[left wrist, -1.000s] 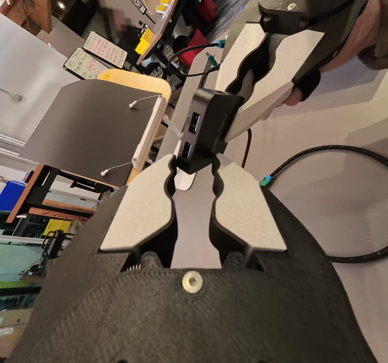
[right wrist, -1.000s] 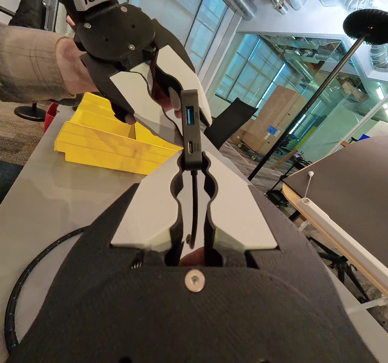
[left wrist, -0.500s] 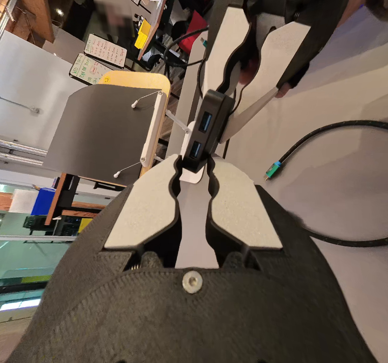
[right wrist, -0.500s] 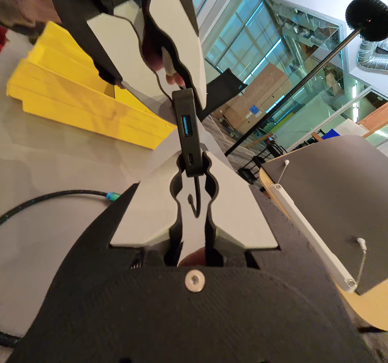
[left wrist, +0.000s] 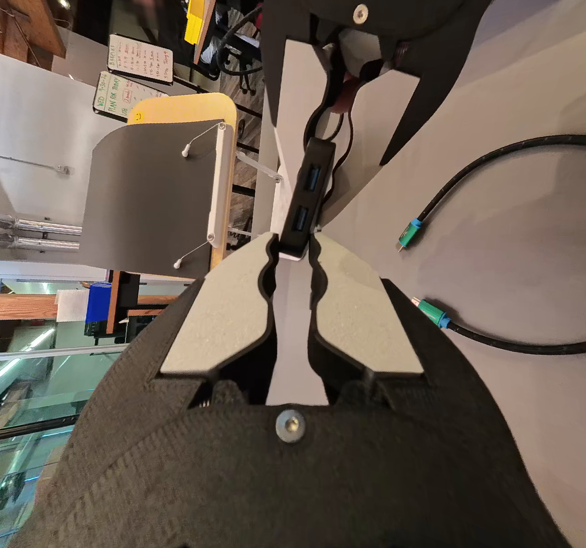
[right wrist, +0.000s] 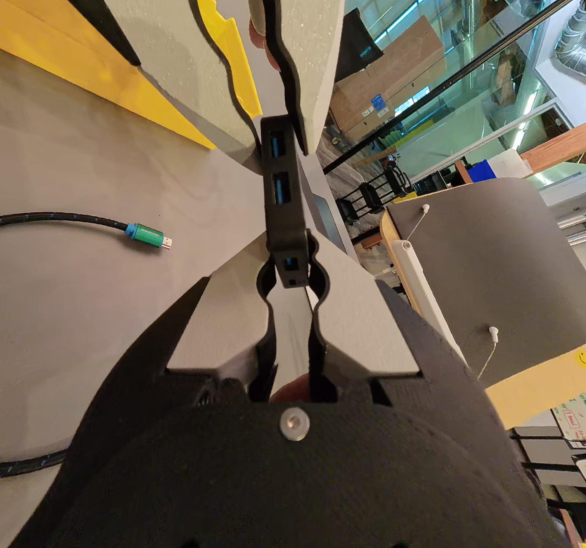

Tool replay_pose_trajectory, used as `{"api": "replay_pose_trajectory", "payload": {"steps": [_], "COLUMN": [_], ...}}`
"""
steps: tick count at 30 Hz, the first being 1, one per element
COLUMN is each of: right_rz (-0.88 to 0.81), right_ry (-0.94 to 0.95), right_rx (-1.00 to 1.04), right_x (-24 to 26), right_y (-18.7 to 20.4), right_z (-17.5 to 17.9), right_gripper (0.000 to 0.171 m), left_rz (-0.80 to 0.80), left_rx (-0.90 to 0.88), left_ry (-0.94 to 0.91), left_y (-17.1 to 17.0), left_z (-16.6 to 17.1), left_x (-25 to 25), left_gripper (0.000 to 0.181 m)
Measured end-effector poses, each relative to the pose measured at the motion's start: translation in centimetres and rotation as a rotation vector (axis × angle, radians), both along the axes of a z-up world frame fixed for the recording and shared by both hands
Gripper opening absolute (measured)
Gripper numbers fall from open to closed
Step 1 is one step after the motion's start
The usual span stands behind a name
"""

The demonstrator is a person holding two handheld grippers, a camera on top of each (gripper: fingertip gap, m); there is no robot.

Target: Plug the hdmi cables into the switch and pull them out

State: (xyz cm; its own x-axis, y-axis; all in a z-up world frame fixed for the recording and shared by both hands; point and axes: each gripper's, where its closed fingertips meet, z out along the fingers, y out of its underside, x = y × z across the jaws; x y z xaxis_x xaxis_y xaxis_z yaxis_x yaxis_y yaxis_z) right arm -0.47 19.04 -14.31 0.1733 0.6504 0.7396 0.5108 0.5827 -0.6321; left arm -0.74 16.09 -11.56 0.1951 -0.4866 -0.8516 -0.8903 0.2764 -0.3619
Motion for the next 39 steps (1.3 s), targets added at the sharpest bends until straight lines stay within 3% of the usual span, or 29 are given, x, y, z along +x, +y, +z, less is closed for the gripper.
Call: {"api": "replay_pose_trajectory", "payload": {"steps": [8, 13, 19, 30, 39], "right_rz": [0.138, 0.21, 0.189, 0.061, 0.034], "right_ry": [0.195, 0.169, 0.156, 0.026, -0.047], "right_rx": [-0.156, -0.167, -0.157, -0.002, 0.102], "right_x": [0.3, -0.5, -0.5, -0.3, -0.5], "right_y": [-1.3, -2.9, -2.6, -1.2, -1.5], "right_z": [1.9, 1.7, 1.5, 1.3, 1.6], "right_gripper": [0.012, 0.011, 0.013, 0.032, 0.021], "left_rz": [-0.031, -0.09, -0.1, 0.056, 0.093], "left_rx": [-0.053, -0.083, -0.073, -0.064, -0.081], "left_ry": [-0.168, -0.156, -0.129, -0.037, -0.003], "left_y": [-0.2, -1.0, -1.1, 0.6, 0.9], "left_z": [2.0, 1.1, 0.7, -0.4, -1.1], "left_x": [-0.8, 0.4, 0.7, -1.1, -1.7], "left_gripper": [0.024, 0.022, 0.017, 0.015, 0.015]}}
